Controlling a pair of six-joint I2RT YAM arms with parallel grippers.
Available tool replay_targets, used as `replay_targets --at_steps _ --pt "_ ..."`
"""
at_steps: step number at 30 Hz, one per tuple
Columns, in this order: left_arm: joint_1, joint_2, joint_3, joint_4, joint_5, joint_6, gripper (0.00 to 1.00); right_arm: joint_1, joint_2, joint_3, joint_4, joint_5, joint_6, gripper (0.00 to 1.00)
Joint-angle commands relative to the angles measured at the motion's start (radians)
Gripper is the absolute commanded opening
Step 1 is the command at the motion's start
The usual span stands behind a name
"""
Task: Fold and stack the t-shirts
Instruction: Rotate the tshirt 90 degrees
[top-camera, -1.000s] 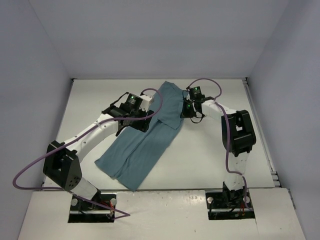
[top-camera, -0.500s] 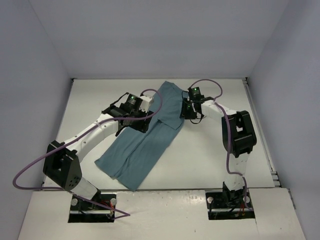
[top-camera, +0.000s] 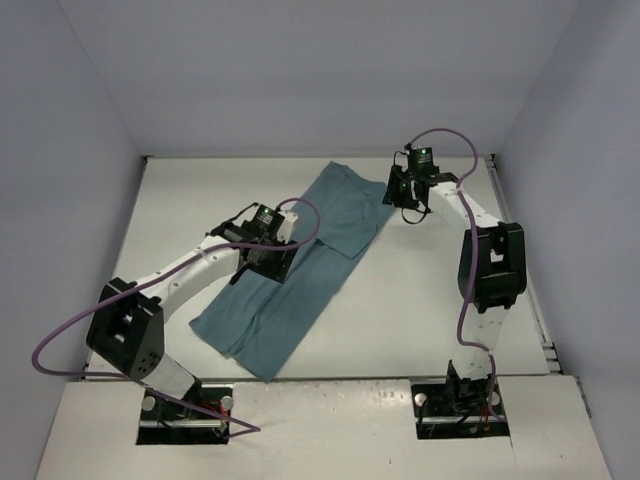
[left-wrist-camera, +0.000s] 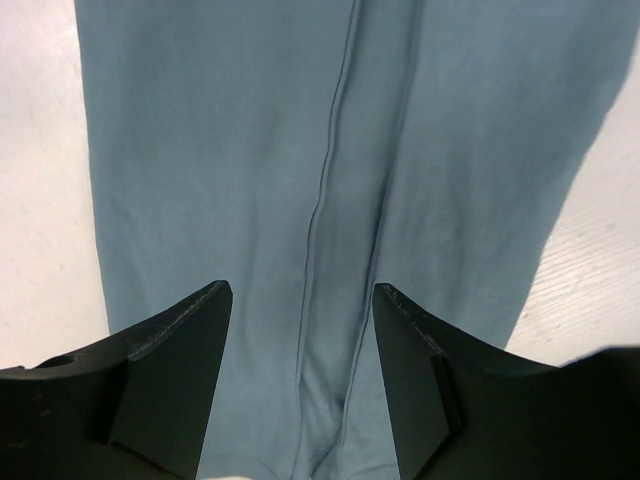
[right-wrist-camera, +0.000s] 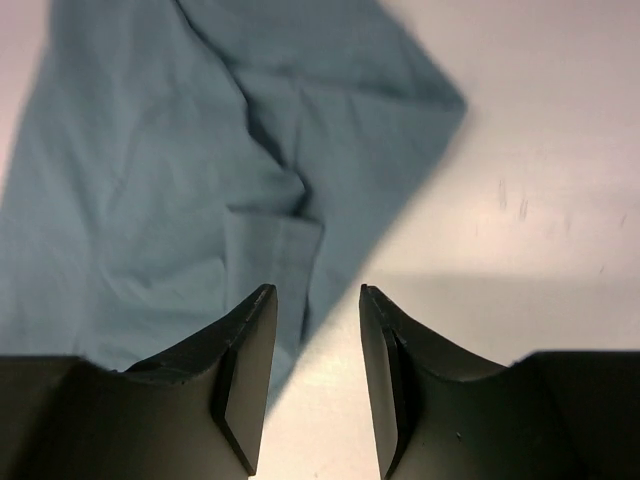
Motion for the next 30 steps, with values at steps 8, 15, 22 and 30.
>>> replay_targets --at_steps 8,15,22,30 --pt "0.023 0.031 -0.052 -0.027 -0.067 -0.086 0.55 -0.023 0.219 0.213 0.033 -0.009 -0.047 0.24" --pt "0.03 0.052 -0.122 -0.04 -0.083 -0.149 0.54 -0.053 0.322 0.265 0.043 0.021 -0.064 0.23" --pt "0.014 0.102 -0.155 -0.014 0.022 -0.229 0.5 -0.095 0.45 0.425 0.04 0.061 -0.121 0.23" --pt "-0.058 0.061 0.039 0.006 0.105 -0.223 0.5 -0.117 0.491 0.649 0.026 0.065 -0.188 0.24"
